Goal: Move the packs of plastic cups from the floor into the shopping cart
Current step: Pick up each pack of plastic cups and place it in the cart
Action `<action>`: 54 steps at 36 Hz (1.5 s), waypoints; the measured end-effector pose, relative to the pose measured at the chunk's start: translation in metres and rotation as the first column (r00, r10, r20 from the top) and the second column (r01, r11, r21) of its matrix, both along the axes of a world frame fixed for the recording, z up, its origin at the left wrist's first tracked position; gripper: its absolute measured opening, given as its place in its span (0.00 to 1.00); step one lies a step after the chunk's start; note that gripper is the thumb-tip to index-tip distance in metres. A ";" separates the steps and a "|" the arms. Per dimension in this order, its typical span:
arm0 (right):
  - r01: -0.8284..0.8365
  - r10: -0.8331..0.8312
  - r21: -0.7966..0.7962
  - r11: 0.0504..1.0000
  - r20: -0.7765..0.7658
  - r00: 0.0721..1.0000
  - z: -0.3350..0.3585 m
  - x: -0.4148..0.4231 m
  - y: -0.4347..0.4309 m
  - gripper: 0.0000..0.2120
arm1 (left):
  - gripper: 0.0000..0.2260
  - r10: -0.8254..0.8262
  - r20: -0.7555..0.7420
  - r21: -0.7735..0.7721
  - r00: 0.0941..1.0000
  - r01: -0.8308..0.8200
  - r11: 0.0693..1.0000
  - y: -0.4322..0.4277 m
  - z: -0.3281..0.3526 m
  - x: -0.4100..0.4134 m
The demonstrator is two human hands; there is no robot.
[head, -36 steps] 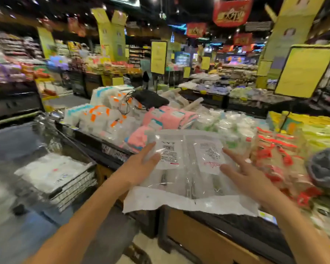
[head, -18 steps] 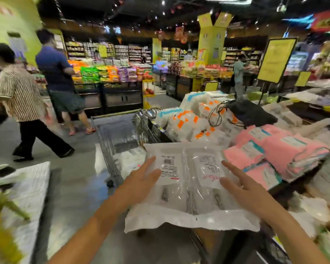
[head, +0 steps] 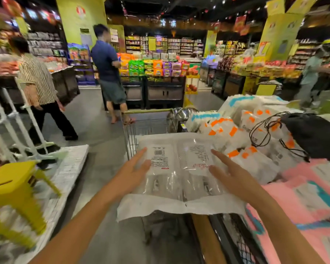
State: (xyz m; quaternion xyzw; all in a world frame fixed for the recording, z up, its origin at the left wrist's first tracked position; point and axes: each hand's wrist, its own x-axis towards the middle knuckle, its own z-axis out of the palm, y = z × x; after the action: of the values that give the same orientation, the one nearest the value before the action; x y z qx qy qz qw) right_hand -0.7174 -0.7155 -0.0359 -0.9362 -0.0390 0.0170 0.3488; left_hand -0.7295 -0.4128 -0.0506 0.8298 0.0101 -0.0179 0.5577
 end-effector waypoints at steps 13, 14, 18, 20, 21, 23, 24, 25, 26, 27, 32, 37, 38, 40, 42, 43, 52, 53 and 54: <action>-0.096 0.096 -0.006 0.995 -0.053 0.994 -0.038 0.191 0.049 0.28 | 0.24 0.082 -0.022 -0.074 0.996 -0.083 0.994 0.050 -0.046 0.163; -0.095 0.095 0.008 0.995 -0.047 0.994 -0.038 0.197 0.052 0.27 | 0.23 0.091 -0.020 -0.075 0.996 -0.092 0.993 0.051 -0.048 0.170; -0.092 0.091 -0.020 0.996 -0.081 0.993 -0.057 0.252 0.071 0.28 | 0.23 0.090 -0.056 -0.042 0.994 -0.092 0.995 0.071 -0.070 0.222; -0.106 0.099 -0.058 0.993 -0.106 0.989 -0.069 0.281 0.082 0.28 | 0.23 0.079 -0.073 -0.032 0.994 -0.081 0.996 0.081 -0.081 0.249; -0.110 0.101 -0.074 0.991 -0.116 0.988 -0.075 0.294 0.086 0.28 | 0.24 0.078 -0.093 -0.034 0.993 -0.082 0.996 0.085 -0.086 0.261; -0.117 0.102 -0.095 0.989 -0.143 0.984 -0.086 0.319 0.093 0.28 | 0.24 0.080 -0.135 -0.034 0.988 -0.085 0.996 0.090 -0.095 0.283; -0.118 0.102 -0.100 0.988 -0.153 0.983 -0.092 0.331 0.096 0.27 | 0.24 0.082 -0.148 -0.035 0.985 -0.088 0.995 0.092 -0.102 0.294; -0.118 0.101 -0.094 0.988 -0.168 0.981 -0.098 0.342 0.100 0.27 | 0.24 0.089 -0.157 -0.042 0.984 -0.096 0.994 0.093 -0.107 0.305; -0.120 0.104 -0.076 0.990 -0.184 0.977 -0.106 0.354 0.104 0.28 | 0.24 0.096 -0.159 -0.048 0.983 -0.104 0.993 0.094 -0.113 0.316; -0.124 0.110 -0.057 0.991 -0.200 0.974 -0.116 0.365 0.107 0.28 | 0.24 0.100 -0.160 -0.049 0.982 -0.109 0.993 0.094 -0.119 0.327; -0.126 0.110 -0.035 0.991 -0.291 0.950 -0.177 0.424 0.115 0.31 | 0.24 0.085 -0.230 0.006 0.969 -0.086 0.996 0.096 -0.167 0.380; -0.164 0.132 -0.049 0.985 -0.394 0.910 -0.235 0.494 0.120 0.31 | 0.26 0.090 -0.338 0.041 0.937 -0.081 0.996 0.098 -0.219 0.440; -0.161 0.130 -0.042 0.986 -0.412 0.902 -0.247 0.509 0.121 0.31 | 0.27 0.095 -0.366 0.053 0.926 -0.081 0.995 0.098 -0.229 0.453; -0.146 0.115 -0.034 0.989 -0.450 0.886 -0.273 0.541 0.123 0.32 | 0.28 0.115 -0.402 0.055 0.908 -0.102 0.993 0.100 -0.252 0.483; -0.138 0.112 -0.015 0.990 -0.492 0.863 -0.300 0.574 0.124 0.32 | 0.28 0.132 -0.442 0.043 0.887 -0.126 0.991 0.101 -0.273 0.514; -0.141 0.115 -0.015 0.990 -0.503 0.857 -0.313 0.591 0.126 0.33 | 0.28 0.135 -0.456 0.035 0.880 -0.133 0.990 0.102 -0.284 0.531; -0.182 0.200 0.088 0.979 -0.531 0.823 -0.413 0.717 0.151 0.31 | 0.29 0.232 -0.521 0.132 0.821 -0.191 0.973 0.113 -0.388 0.652; -0.162 0.193 0.104 0.981 -0.542 0.818 -0.420 0.725 0.154 0.31 | 0.29 0.243 -0.528 0.149 0.814 -0.194 0.970 0.112 -0.395 0.660; -0.134 0.182 0.127 0.983 -0.560 0.808 -0.427 0.728 0.155 0.31 | 0.30 0.259 -0.527 0.158 0.810 -0.206 0.966 0.110 -0.404 0.666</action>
State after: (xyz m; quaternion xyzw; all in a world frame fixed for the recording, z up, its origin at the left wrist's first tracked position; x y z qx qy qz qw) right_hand 0.0110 -0.5610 -0.4631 -0.8668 -0.0115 0.3229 0.3799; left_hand -0.0638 -0.3028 -0.4545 0.8080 0.2700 -0.1834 0.4904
